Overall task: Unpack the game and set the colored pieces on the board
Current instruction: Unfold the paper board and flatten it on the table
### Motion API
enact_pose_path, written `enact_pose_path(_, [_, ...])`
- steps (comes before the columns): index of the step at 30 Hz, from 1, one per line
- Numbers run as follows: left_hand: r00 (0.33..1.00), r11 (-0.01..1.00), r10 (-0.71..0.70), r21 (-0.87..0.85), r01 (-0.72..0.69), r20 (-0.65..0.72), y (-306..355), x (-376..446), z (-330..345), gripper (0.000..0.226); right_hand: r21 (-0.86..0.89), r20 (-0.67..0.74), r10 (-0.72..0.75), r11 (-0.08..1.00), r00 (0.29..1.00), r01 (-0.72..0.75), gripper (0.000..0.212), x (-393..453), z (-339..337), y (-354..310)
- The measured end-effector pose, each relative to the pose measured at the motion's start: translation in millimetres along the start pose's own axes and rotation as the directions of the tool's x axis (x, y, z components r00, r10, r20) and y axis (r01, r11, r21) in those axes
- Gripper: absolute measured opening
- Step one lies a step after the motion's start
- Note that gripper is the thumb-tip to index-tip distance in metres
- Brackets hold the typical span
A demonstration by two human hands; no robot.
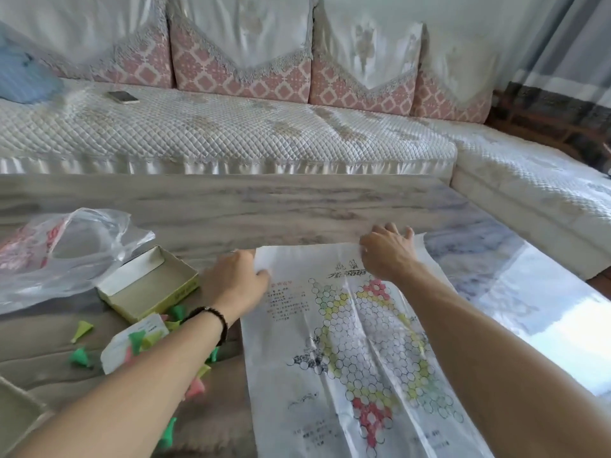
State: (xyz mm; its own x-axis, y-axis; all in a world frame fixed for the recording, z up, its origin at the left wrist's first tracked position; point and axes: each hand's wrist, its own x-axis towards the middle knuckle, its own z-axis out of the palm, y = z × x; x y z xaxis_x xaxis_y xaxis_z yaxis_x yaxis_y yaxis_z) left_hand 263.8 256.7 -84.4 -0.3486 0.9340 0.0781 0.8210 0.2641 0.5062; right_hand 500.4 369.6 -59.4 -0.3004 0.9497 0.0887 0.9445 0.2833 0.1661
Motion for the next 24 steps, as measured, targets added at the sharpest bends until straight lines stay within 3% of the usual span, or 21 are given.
enact_pose_path(4, [0.998,0.991,0.025,0.131,-0.017,-0.054,-14.9,34.7,9.4,0.024,0.024,-0.019,-0.038,0.999,0.999,0.039,0.019,34.7,22.5,-15.0])
enact_pose_path(11, [0.988,0.993,0.060,0.109,-0.045,-0.139,-24.3,65.8,21.9,0.019,0.143,0.019,-0.028,0.989,0.999,0.025,0.023,67.8,37.2,-23.7])
enact_pose_path(13, [0.960,0.983,0.168,0.114,-0.145,-0.225,-17.0,64.6,25.9,0.054,0.172,0.007,-0.010,0.985,1.000,0.008,0.034,69.2,36.3,-22.4])
enact_pose_path(15, [0.877,0.919,0.393,0.143,-0.367,-0.276,-1.2,57.1,33.4,0.067,0.203,-0.123,-0.006,0.979,0.992,0.031,0.045,62.2,34.1,-29.1])
enact_pose_path(17, [0.821,0.845,0.534,0.133,-0.518,-0.202,16.8,43.6,44.6,0.059,0.288,-0.281,-0.047,0.949,0.959,0.130,0.039,45.5,35.0,-44.4])
enact_pose_path(18, [0.821,0.830,0.558,0.105,-0.548,-0.122,23.0,36.6,51.5,0.056,0.336,-0.295,-0.091,0.922,0.951,0.192,0.035,35.6,38.3,-51.4])
enact_pose_path(21, [0.844,0.843,0.517,0.085,-0.531,0.145,24.0,24.0,67.5,0.054,0.432,-0.142,-0.233,0.860,0.962,0.272,0.041,9.1,53.9,-47.9])
enact_pose_path(24, [0.840,0.831,0.467,0.187,-0.524,0.276,14.9,20.9,66.4,0.067,0.374,-0.002,-0.154,0.916,0.988,0.143,0.052,14.7,66.6,-3.9])
